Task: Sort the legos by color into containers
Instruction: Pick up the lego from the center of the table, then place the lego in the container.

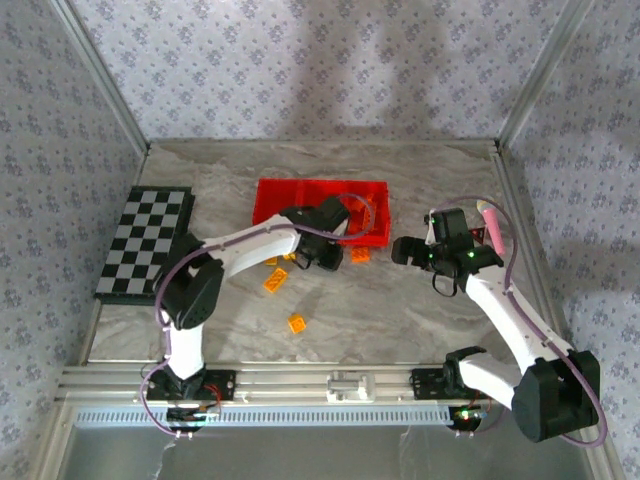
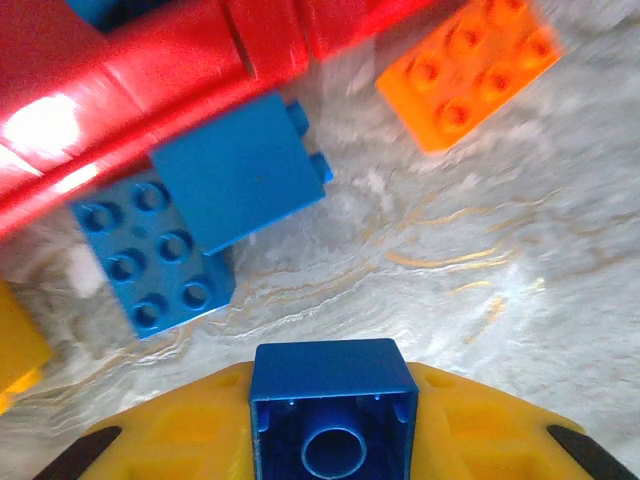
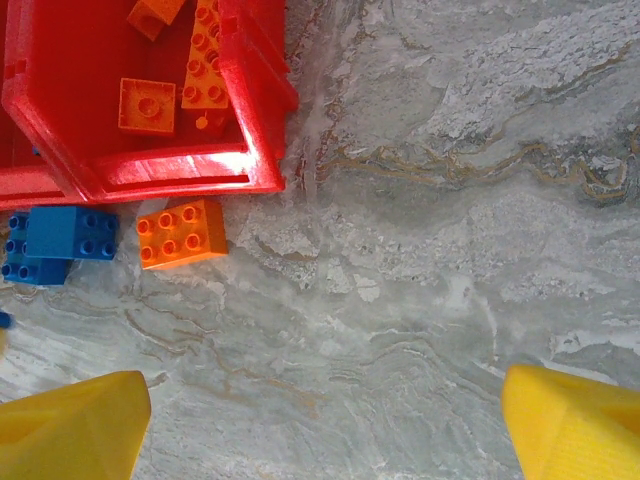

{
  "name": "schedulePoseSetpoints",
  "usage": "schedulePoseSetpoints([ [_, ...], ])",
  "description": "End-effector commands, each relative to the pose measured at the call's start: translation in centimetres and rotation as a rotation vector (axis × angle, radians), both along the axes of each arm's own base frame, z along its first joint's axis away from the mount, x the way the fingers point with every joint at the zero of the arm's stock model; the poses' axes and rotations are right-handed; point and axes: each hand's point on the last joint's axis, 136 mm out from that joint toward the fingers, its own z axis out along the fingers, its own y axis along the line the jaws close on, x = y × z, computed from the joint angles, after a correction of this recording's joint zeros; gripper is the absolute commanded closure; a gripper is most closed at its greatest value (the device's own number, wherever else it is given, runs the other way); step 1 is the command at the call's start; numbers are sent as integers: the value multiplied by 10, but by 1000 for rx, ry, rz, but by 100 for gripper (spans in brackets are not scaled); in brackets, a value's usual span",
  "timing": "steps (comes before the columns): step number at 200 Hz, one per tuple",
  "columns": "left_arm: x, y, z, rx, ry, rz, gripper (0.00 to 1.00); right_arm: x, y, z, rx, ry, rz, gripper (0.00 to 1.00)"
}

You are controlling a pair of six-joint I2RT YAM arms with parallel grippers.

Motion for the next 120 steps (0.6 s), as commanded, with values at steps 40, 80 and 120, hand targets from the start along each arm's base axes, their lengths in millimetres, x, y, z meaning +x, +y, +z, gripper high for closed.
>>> schedulePoseSetpoints([
  [40, 81, 25, 74, -38, -138, 80, 71, -2, -2, 8, 8, -10, -13, 7],
  [80, 125, 19, 80, -36, -169, 78, 67, -5, -2, 9, 10, -5, -9, 7],
  [120, 152, 9, 59, -30, -132, 77, 68, -15, -6, 8, -2, 6, -13, 7],
])
